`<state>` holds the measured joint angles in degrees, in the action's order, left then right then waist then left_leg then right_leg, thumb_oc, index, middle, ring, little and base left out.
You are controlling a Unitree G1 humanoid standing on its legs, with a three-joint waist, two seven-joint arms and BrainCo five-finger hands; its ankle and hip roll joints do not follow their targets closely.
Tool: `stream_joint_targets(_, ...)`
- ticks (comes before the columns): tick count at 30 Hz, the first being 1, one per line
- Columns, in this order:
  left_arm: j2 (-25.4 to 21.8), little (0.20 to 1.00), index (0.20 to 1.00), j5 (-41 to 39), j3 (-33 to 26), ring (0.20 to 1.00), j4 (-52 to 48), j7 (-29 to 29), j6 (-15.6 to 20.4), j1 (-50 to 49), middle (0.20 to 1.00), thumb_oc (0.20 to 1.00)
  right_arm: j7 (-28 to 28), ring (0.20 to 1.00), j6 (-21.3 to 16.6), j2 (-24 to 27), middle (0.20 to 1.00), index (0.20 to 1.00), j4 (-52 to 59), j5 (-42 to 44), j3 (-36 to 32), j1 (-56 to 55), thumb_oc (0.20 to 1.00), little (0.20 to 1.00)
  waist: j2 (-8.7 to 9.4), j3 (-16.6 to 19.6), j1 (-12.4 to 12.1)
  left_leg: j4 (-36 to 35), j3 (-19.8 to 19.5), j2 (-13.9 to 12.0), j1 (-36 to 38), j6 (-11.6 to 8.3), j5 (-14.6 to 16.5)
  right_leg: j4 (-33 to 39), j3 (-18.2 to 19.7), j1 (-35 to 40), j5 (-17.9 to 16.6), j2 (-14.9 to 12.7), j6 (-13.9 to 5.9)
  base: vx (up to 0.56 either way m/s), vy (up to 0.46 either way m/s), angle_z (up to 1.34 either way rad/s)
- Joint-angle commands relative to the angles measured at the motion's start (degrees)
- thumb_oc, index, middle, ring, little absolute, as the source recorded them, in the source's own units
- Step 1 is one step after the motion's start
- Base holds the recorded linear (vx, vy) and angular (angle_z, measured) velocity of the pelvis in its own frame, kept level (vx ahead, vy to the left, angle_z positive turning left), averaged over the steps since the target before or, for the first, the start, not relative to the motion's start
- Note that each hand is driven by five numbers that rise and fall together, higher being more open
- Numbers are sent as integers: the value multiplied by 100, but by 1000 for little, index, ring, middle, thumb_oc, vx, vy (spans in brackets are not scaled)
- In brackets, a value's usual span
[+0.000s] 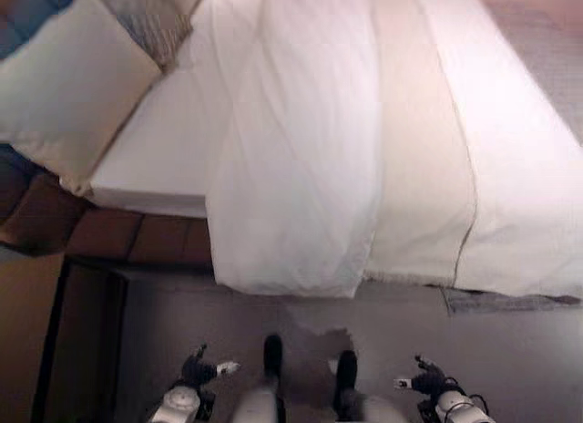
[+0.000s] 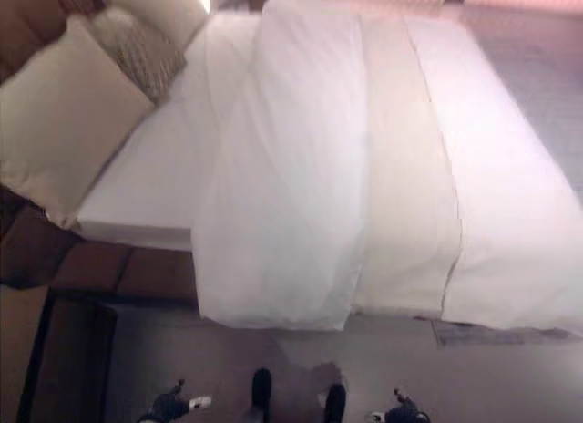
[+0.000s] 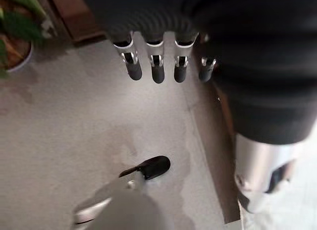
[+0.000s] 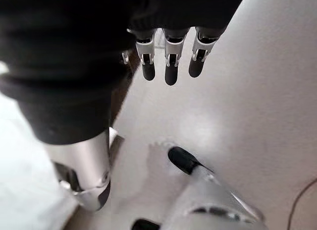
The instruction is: Make the bed
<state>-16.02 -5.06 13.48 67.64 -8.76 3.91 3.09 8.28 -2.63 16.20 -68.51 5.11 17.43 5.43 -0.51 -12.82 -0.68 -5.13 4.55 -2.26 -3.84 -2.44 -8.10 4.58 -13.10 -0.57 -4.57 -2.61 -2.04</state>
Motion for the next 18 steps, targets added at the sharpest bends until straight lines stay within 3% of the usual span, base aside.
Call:
stream_joint_targets(1,-23,1000,1000,499,-77,1000,379,126,-61,309,1000,1000,-168,1000,104,119,1000,1000,-50,-262,-5,148,1000,1000,208,209,53,13,125,383,308,-7,391,-265,93,30,155,-46,-433,82,-20,-13)
stream_joint_targets(8,26,1000,1000,490,-200,1000,279,301,-45,92,1000,1000,-337,1000,227,118,1000,1000,-302,-444,-109,-88,1000,1000,185,705,42,13,128,353,728,10,525,-196,120,460,253,13,-391,35,-33,1)
stream_joint_targets(18,133,1000,1000,623,-184,1000,516,355,-112,26,1000,1000,-389,1000,277,19,1000,1000,-444,-503,-80,-146,1000,1000,197,846,67,13,107,329,828,-2,540,-108,131,599,257,69,-347,-7,-17,-1)
